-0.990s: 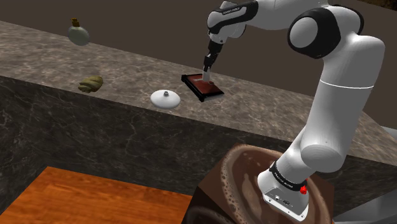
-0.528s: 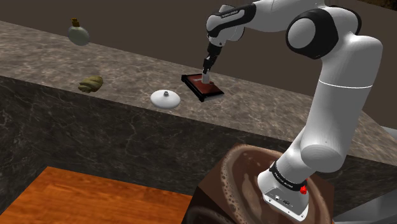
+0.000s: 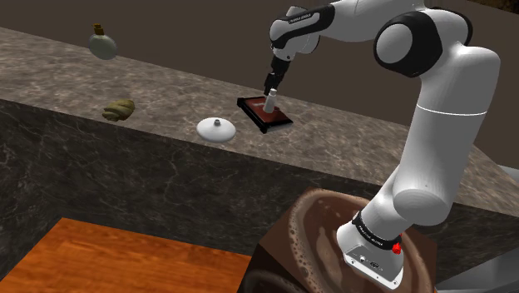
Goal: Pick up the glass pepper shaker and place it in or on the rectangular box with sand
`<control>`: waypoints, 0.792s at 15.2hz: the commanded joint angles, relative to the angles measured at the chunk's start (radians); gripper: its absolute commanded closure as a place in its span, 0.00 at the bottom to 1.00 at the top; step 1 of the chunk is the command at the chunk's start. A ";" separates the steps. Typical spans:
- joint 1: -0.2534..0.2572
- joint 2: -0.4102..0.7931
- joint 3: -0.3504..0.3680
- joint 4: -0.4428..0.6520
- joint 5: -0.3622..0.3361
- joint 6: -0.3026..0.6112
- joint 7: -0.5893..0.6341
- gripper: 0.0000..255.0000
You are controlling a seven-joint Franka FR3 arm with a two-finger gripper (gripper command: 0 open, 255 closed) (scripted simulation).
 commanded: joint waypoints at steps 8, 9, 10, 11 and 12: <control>0.000 -0.045 -0.012 0.067 -0.027 -0.107 0.018 0.00; 0.000 -0.045 -0.012 0.067 -0.027 -0.107 0.018 0.00; 0.000 -0.045 -0.012 0.067 -0.027 -0.107 0.018 0.00; 0.000 -0.045 -0.012 0.067 -0.027 -0.107 0.018 0.00; 0.000 -0.045 -0.012 0.067 -0.027 -0.107 0.018 0.00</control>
